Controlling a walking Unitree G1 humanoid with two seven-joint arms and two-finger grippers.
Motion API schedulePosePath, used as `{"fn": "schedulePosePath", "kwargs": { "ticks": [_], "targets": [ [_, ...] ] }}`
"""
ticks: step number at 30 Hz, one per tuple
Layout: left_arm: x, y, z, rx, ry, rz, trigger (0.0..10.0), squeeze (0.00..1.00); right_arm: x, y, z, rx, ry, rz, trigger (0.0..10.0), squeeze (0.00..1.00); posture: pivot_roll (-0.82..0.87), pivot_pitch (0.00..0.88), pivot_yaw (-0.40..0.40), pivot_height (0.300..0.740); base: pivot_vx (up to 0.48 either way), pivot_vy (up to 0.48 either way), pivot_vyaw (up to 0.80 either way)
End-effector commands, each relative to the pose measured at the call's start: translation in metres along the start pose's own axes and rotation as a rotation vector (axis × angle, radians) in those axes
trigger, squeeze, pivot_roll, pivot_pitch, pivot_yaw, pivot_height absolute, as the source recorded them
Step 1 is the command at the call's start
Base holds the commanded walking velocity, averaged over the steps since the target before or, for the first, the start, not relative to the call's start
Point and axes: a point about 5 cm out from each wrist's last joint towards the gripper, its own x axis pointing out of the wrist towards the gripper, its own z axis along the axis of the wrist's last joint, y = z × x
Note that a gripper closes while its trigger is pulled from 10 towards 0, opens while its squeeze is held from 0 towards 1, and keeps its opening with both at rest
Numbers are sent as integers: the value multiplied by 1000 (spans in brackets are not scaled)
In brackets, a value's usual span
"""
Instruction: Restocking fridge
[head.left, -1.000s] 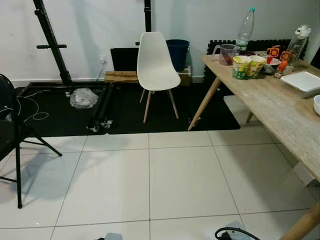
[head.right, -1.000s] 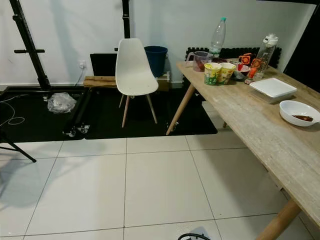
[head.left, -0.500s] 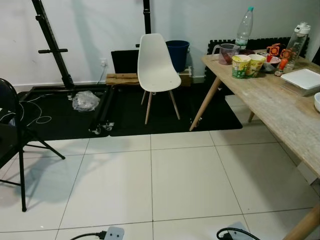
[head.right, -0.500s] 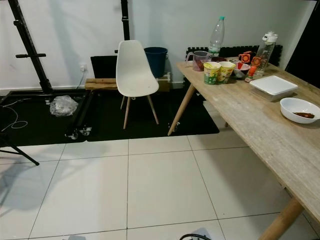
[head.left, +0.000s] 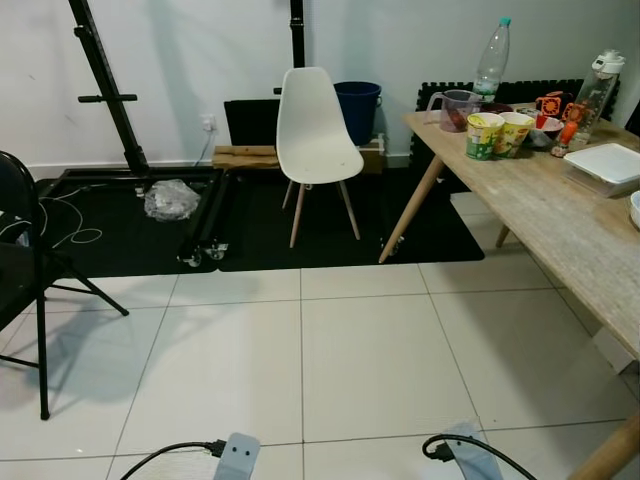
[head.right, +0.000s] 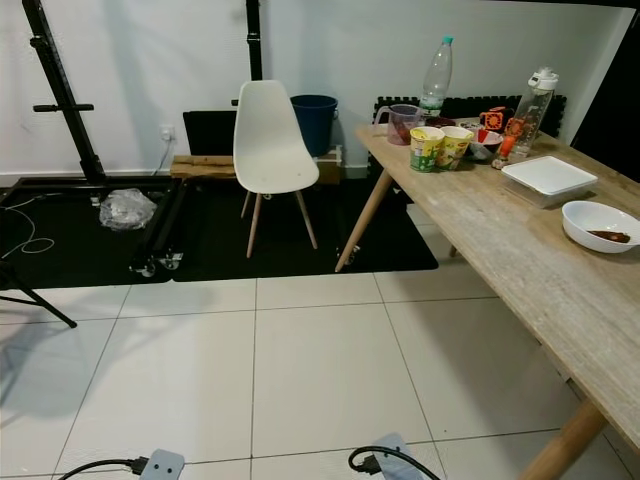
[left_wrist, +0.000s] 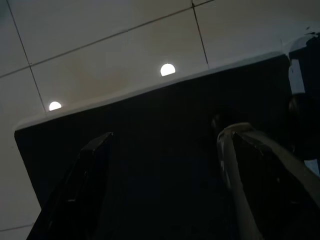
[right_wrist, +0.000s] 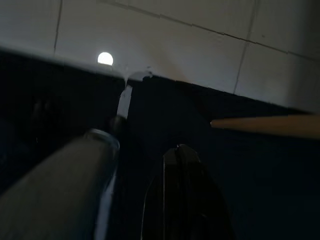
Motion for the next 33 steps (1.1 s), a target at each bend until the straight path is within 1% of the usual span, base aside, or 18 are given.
{"fn": "schedulePosePath", "kwargs": {
  "ticks": [1,2,3,4,5,7,9,10,12,14,16,20,21,25,30,33],
  "targets": [
    [-2,2,-12,3,26,-2,10000,0,-1,-1,-7,63,3,-10,10000,0,-19,0,16,740,0,0,0],
    [-4,2,-22,27,59,-11,10000,0,-2,-1,-14,63,20,-10,10000,0,-14,0,14,740,0,0,0],
    [-4,2,-22,27,59,-11,10000,0,-2,-1,-14,63,20,-10,10000,0,-14,0,14,740,0,0,0],
    [-7,3,-33,28,94,-8,10000,0,-2,-1,-20,61,39,-8,10000,0,-4,0,7,740,0,0,0],
    [-8,5,-39,18,116,0,10000,0,-3,0,-25,58,52,-7,10000,0,-1,0,1,740,0,0,0],
    [-10,10,-43,-24,117,21,10000,0,-4,-2,-29,52,63,-11,10000,0,-12,0,-7,740,0,0,0],
    [-10,11,-43,-31,110,26,10000,0,-4,-3,-29,42,65,-13,10000,0,-12,0,-7,740,0,0,0],
    [-10,8,-44,-31,116,21,10000,0,-4,-8,-26,29,51,-14,10000,0,-32,0,-10,740,0,0,0],
    [-10,6,-45,-30,118,17,10000,0,-4,-10,-25,28,44,-15,10000,0,-32,0,-10,740,0,0,0],
    [-9,3,-41,-62,111,28,10000,0,-4,-13,-23,9,38,-20,10000,0,-57,0,-2,740,0,0,0],
    [-6,0,-33,-79,93,34,10000,0,-5,-16,-23,-6,42,-28,10000,0,-71,0,3,740,0,0,0],
    [-5,-1,-27,-77,82,27,10000,0,-5,-17,-23,3,43,-34,10000,0,-85,0,10,740,0,0,0],
    [-4,-1,-23,-89,69,22,10000,0,-6,-19,-27,23,46,-39,10000,0,-79,0,9,740,0,0,0],
    [-3,-1,-21,-86,62,6,10000,0,-6,-18,-31,34,52,-39,10000,0,-72,0,16,740,0,0,0],
    [-5,2,-26,-67,74,-8,10000,0,-6,-13,-34,52,55,-32,10000,0,-67,0,27,740,0,0,0],
    [-6,5,-31,-70,86,-1,10000,0,-6,-10,-33,61,50,-29,10000,0,-64,0,31,740,0,0,0]
  ]
}}
